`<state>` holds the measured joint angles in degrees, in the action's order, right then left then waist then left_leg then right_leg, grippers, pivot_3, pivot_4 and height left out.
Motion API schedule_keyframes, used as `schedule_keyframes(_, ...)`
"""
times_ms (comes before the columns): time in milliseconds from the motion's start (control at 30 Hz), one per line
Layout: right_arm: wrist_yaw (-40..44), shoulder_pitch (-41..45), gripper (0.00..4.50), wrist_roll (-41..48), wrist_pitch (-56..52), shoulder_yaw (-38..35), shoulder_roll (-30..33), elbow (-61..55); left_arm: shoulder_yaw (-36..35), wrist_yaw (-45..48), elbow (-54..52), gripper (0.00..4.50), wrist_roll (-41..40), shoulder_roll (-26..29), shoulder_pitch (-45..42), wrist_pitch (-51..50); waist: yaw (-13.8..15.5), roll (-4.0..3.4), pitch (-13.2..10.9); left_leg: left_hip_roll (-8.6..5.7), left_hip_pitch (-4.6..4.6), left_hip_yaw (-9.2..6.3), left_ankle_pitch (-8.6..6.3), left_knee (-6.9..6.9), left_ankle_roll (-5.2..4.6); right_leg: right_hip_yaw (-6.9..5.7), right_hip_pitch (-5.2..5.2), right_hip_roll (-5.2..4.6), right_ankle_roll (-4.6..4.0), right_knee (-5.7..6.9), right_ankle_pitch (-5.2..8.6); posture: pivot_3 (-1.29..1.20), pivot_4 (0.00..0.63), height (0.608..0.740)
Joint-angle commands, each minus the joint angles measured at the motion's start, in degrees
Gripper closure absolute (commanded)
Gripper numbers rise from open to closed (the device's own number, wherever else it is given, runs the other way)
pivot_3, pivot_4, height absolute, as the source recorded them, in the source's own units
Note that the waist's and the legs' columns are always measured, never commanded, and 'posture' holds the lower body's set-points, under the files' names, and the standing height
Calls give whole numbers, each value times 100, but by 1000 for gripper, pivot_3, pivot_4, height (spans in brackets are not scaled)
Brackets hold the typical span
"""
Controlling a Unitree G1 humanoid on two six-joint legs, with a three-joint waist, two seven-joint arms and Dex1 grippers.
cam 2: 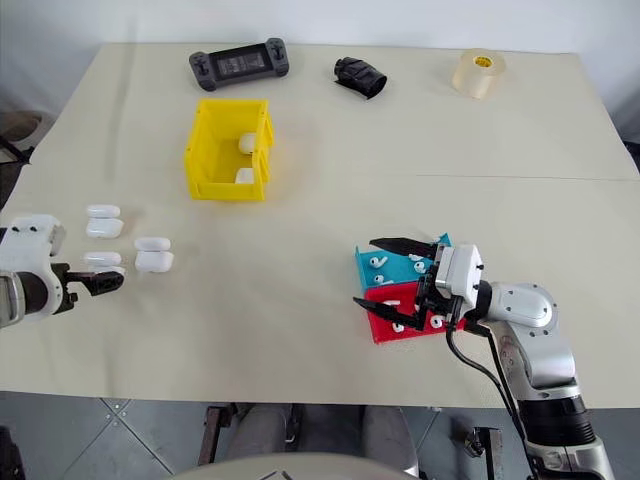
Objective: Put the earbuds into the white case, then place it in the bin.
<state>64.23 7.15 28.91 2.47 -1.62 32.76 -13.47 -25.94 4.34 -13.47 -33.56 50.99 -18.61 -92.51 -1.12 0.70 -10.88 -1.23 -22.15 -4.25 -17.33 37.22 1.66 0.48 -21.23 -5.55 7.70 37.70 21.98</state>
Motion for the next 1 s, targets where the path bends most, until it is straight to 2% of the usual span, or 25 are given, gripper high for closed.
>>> schedule_keyframes(33, -80, -48, 25, 39, 86, -56, -44, -240, 225, 43, 159, 0, 31, 105, -118, 1, -3, 0, 0, 0, 0, 1, 0, 0, 0, 0, -3, 0, 0, 2, 0, 0, 150, 740)
schedule_keyframes(500, -248, -134, 25, -21, 82, 21, -144, -339, 272, 136, 914, 0, -18, 242, -404, 1, -25, 0, 0, 1, -1, 9, 2, 0, 4, 2, -17, -1, 0, 16, 0, 0, 150, 740)
schedule_keyframes(600, -275, -130, 0, -35, 96, 16, -160, -331, 282, 164, 940, 529, 4, 253, -392, 1, -26, 0, 0, 1, -1, 9, 2, 0, 4, 2, -17, -1, 0, 17, 0, 0, 150, 740)
schedule_keyframes(733, -293, -118, 0, -54, 96, 15, -171, -313, 271, 218, 874, 1643, 91, 248, -369, 1, -39, 0, 0, 2, -1, 11, 2, -1, 4, 2, -20, 0, 0, 19, 0, 0, 150, 740)
schedule_keyframes(1000, -289, -84, 0, -53, 84, -8, -156, -279, 22, 308, 682, 1647, 162, 184, -117, 1, -47, 0, 0, 4, -1, 13, 3, -2, 4, 3, -24, -1, 0, 21, 0, 0, 150, 740)
